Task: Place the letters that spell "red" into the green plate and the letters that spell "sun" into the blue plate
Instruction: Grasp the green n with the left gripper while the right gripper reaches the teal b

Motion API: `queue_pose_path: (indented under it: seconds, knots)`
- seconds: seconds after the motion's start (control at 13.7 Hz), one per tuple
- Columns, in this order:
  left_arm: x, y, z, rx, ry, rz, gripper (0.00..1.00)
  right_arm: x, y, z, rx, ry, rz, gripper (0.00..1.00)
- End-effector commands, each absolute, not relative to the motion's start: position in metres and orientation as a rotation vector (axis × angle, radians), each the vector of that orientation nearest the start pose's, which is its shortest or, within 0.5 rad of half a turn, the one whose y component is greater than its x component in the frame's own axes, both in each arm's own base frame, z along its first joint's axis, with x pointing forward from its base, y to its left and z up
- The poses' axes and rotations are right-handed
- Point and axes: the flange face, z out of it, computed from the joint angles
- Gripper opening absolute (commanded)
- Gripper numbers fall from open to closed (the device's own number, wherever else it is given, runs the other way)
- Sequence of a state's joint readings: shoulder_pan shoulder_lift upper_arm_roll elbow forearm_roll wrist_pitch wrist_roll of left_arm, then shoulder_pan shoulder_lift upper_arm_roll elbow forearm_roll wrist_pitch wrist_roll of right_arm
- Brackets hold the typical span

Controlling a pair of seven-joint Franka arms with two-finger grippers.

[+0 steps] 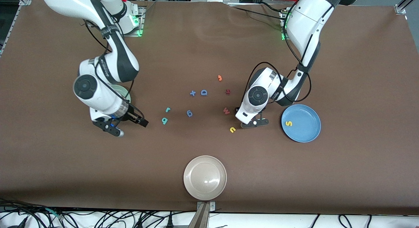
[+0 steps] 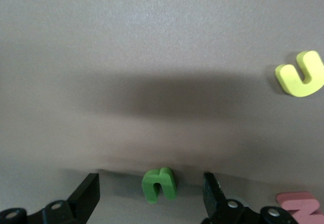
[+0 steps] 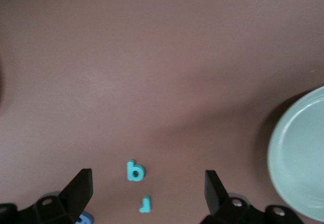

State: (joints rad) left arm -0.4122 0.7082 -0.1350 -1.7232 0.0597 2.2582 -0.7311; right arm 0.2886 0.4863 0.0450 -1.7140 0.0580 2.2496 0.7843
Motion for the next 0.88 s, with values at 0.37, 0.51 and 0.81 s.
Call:
queue_pose_path:
  seconds: [0.37, 0.51, 0.81]
  knots:
    - [0.556, -0.333, 0.170, -3.076, -0.286, 0.256, 0.44, 0.643, 0.286, 0.233, -2.933, 0.889, 0.062, 0.98]
    - [0.557, -0.333, 0.172, -3.078, -0.282, 0.254, 0.27, 0.634, 0.295, 0.214, -2.959, 0.865, 0.089, 0.98]
    - [0.558, -0.333, 0.173, -3.078, -0.288, 0.255, 0.11, 0.620, 0.294, 0.180, -2.983, 0.864, 0.132, 0.98]
